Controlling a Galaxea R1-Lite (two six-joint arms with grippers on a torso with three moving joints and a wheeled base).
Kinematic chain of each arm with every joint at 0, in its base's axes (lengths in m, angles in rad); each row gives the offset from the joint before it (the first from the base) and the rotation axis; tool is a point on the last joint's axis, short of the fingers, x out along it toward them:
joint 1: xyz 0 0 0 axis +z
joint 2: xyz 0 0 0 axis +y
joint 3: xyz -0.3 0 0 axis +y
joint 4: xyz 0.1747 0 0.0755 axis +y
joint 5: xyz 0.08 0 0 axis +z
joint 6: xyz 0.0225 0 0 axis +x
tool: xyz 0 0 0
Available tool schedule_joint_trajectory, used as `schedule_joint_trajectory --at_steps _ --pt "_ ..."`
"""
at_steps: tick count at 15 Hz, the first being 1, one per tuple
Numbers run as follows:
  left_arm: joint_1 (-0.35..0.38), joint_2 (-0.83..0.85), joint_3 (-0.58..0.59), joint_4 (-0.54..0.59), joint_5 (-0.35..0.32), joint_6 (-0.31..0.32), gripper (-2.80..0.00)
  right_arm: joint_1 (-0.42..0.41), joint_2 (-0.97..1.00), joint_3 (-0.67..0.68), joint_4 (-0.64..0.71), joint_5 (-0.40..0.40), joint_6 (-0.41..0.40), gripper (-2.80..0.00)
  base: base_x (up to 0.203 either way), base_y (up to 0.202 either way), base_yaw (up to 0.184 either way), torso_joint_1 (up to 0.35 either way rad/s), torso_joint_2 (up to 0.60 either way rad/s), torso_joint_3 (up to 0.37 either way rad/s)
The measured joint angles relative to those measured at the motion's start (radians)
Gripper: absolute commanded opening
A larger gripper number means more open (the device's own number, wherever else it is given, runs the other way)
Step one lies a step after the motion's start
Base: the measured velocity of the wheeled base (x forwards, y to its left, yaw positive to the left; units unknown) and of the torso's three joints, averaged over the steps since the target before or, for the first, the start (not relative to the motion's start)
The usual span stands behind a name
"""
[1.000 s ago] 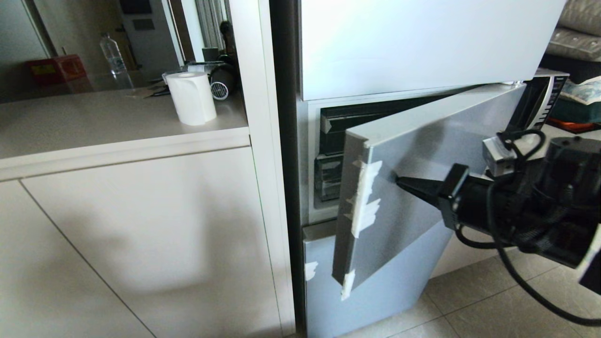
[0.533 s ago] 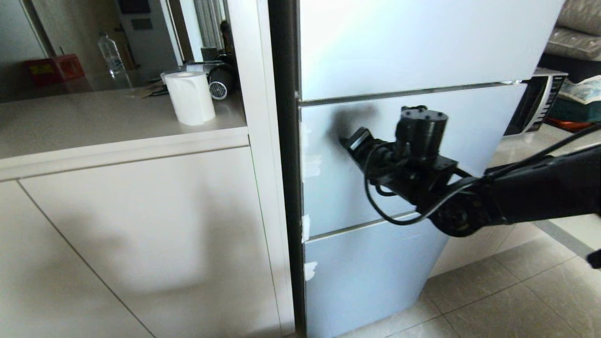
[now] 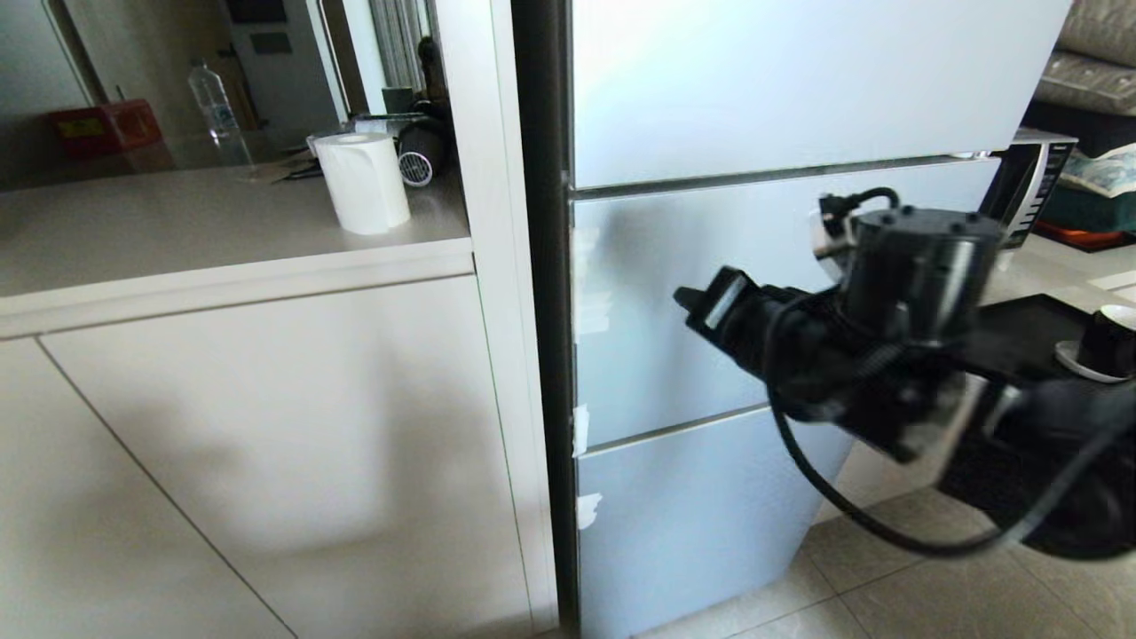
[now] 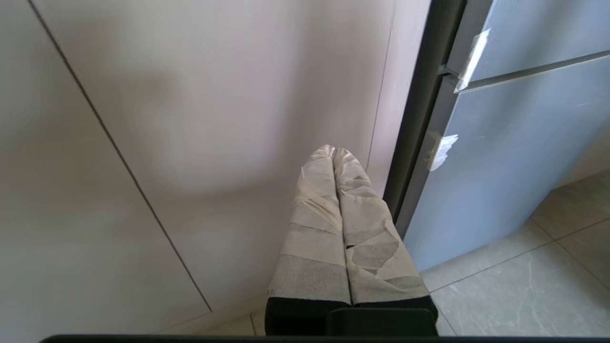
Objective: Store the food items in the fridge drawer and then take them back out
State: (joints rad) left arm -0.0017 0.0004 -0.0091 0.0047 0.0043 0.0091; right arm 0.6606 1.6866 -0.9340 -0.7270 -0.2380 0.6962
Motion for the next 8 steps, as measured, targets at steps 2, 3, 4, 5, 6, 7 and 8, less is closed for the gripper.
schedule_joint_trajectory --at_steps 2,3,4,5,6,7,8 --pt "0.000 0.000 0.000 0.000 0.000 0.000 -2.80 0.023 -0.224 0.243 -0.002 -0.076 -0.157 -2.80 0.000 0.000 0.000 0.000 0.00 0.000" --pt "0.001 0.000 0.000 -0.001 0.000 0.000 -2.80 0.027 -0.352 0.382 -0.005 -0.121 -0.251 -2.80 0.000 0.000 0.000 0.000 0.00 0.000" --pt "0.000 0.000 0.000 0.000 0.000 0.000 -2.80 0.026 -0.470 0.492 -0.003 -0.155 -0.335 -2.80 0.000 0.000 0.000 0.000 0.00 0.000" --pt "0.000 0.000 0.000 0.000 0.000 0.000 -2.80 0.005 -0.584 0.593 0.008 -0.180 -0.409 -2.80 0.000 0.000 0.000 0.000 0.00 0.000" --pt "0.000 0.000 0.000 0.000 0.000 0.000 -2.80 -0.043 -0.693 0.702 0.030 -0.181 -0.471 -2.80 0.000 0.000 0.000 0.000 0.00 0.000" --pt "0.000 0.000 0.000 -0.001 0.000 0.000 -2.80 -0.123 -0.802 0.801 0.067 -0.152 -0.514 -2.80 0.000 0.000 0.000 0.000 0.00 0.000" --pt "0.000 0.000 0.000 0.000 0.000 0.000 -2.80 -0.203 -0.894 0.863 0.114 -0.107 -0.530 -2.80 0.000 0.000 0.000 0.000 0.00 0.000"
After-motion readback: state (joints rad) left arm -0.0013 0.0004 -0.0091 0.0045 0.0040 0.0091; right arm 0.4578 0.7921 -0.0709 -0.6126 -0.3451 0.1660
